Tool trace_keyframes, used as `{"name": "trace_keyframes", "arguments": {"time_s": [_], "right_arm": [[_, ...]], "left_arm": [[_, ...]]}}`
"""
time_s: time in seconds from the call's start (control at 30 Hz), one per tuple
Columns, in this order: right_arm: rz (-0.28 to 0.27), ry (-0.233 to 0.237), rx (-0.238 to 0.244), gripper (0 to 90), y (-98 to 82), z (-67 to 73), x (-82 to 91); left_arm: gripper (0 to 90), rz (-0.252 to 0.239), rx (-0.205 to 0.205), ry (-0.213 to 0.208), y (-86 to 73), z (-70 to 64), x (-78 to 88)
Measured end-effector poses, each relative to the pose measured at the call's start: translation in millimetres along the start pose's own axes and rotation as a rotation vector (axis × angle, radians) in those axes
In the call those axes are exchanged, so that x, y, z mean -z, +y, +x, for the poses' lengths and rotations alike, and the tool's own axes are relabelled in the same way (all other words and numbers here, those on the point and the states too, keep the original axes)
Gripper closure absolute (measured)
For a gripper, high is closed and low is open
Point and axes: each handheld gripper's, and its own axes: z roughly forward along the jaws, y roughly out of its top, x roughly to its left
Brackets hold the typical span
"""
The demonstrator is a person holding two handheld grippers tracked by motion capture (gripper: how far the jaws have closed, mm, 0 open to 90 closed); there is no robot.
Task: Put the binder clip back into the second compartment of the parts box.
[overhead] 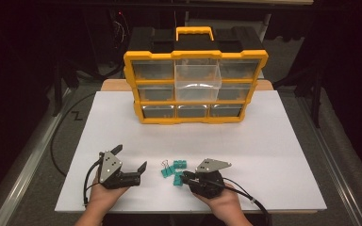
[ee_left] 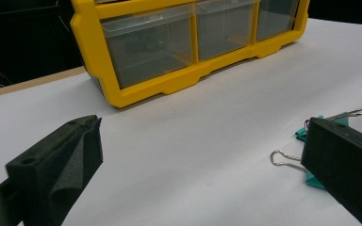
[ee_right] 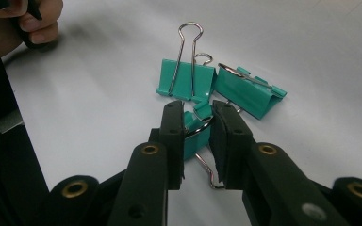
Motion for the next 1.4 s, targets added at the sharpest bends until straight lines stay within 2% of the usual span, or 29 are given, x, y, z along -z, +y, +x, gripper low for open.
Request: {"name": "trace_keyframes", "arguments": {"time_s": [0.3, 0.73, 1.1, 1.4], "right_arm": [[-0.006, 0.017, 0.009, 80.5, 0.9, 1.7, 1.1], [-0.027, 0.071, 0.039, 90.0, 2.7, 6.6, 5.4], [-0.027, 0.051, 0.073, 90.0, 4.6, 3.8, 11.0], [-0.004, 0.004, 0.111, 90.0, 5.3, -3.2, 22.2]], "left_arm": [[0.3, -0.001, 0.002, 0.000, 0.1, 0.7, 0.3], [0.3, 0.000, -0.002, 0.003, -0.1, 0.9, 0.6], [0.3, -0.004, 0.001, 0.004, -0.1, 1.9, 1.1], [0.3, -0.007, 0.001, 0.001, 0.1, 1.9, 1.7]]}}
